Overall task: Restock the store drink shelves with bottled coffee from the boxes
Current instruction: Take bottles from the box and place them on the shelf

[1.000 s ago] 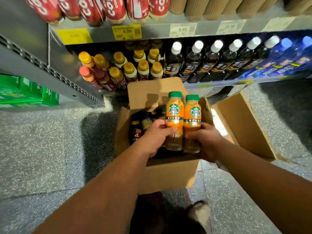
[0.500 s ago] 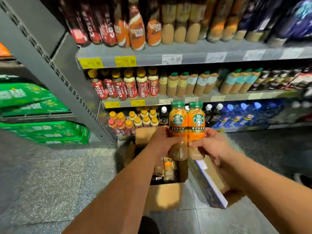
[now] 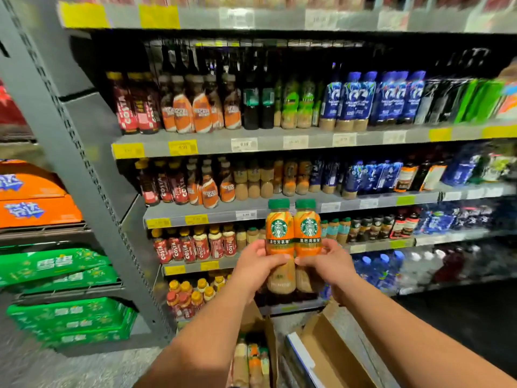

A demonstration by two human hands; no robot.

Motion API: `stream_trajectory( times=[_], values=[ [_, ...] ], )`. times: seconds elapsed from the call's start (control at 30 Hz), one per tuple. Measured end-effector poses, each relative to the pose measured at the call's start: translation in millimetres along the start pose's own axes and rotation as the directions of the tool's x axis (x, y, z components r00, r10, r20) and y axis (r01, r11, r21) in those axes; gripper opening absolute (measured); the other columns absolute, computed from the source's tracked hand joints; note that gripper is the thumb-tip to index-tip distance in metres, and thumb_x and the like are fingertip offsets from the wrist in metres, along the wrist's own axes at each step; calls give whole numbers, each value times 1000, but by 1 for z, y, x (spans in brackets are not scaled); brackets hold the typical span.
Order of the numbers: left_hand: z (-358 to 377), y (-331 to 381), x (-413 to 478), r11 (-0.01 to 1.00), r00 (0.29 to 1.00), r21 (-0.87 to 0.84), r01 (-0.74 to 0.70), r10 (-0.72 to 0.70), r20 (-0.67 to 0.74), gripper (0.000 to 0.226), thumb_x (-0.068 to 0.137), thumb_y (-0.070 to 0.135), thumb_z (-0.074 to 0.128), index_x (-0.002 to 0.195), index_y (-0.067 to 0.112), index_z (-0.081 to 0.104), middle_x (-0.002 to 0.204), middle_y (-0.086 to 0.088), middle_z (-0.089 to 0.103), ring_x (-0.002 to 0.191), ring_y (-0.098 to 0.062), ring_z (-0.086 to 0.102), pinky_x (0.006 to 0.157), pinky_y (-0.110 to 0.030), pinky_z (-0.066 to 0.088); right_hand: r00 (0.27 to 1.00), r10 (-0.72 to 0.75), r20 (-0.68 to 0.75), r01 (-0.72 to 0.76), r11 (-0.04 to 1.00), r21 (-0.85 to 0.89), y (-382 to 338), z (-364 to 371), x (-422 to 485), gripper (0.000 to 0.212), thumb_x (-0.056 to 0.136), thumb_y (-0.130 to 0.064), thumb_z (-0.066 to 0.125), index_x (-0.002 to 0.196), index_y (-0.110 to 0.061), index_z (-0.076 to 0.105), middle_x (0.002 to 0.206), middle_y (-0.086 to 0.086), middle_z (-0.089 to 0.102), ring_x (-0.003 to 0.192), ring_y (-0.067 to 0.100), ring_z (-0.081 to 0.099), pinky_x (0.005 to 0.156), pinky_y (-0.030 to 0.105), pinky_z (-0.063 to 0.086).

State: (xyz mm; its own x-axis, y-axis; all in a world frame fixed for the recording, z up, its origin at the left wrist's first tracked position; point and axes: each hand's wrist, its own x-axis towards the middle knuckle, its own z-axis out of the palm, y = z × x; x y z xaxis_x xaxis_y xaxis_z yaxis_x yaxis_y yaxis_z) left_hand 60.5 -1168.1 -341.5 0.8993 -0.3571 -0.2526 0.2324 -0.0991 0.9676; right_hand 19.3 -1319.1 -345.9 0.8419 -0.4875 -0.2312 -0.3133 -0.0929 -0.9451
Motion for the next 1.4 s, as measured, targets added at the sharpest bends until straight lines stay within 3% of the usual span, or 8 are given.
stream_trajectory(
  times=[0.13,0.23,0.37,0.67,0.9,1.23,1.33,1.4],
  values=[
    [14,23,-7,998,999,31,-51,51,12,38,78,12,76,110,16,56,103,2,70,93,-9,65,73,-23,50,998,-31,-51,30,1000,-5,-19,-20,-10,54,64,-6,85,111,-12,58,85,-5,66,83,16,64,83,32,50],
    [24,32,-10,997,997,25,-78,77,18,38,77,12,77,109,14,56,103,1,70,92,-9,65,74,-22,51,996,-14,-92,12,1000,-15,-25,-29,-16,50,60,-10,87,102,-16,61,88,-3,71,85,17,67,89,39,53],
    [34,38,-7,996,995,15,-87,86,48,38,77,10,77,107,15,55,102,1,70,92,-9,66,75,-22,53,990,-11,-143,5,999,-42,-29,-37,-14,64,53,-19,89,111,-15,61,96,1,72,89,20,68,88,44,54],
    [24,51,29,995,993,-8,-96,96,64,37,77,8,77,106,15,56,100,1,70,93,-12,67,83,-28,54,980,-36,-195,22,997,-72,-46,-25,15,43,57,-16,89,85,-24,58,90,0,72,85,21,68,86,44,54],
    [-5,48,89,998,993,7,-57,56,105,34,75,4,78,95,19,54,91,4,68,81,-6,64,67,-17,51,974,22,-226,-33,999,-44,-46,11,59,44,60,-12,87,96,-13,61,85,0,71,79,17,66,78,36,54],
    [-12,45,175,998,980,69,-5,-9,199,46,71,11,81,108,18,54,106,-2,70,97,-15,66,90,-34,52,953,81,-292,-99,994,-45,-52,27,119,38,64,-11,86,83,-17,54,82,-1,64,77,18,61,70,32,46],
    [-5,50,189,998,979,58,-11,-1,202,41,73,8,80,101,20,53,101,1,69,91,-12,66,82,-29,52,949,75,-305,-98,993,-59,-55,23,132,40,62,-13,87,81,-20,52,83,0,65,76,16,60,68,32,48],
    [-1,53,196,999,981,50,-15,5,194,38,75,6,78,99,18,52,94,5,67,85,-9,64,76,-24,51,948,76,-309,-101,993,-66,-55,21,145,42,59,-15,88,83,-20,54,88,2,68,83,21,64,78,40,53]
  ],
)
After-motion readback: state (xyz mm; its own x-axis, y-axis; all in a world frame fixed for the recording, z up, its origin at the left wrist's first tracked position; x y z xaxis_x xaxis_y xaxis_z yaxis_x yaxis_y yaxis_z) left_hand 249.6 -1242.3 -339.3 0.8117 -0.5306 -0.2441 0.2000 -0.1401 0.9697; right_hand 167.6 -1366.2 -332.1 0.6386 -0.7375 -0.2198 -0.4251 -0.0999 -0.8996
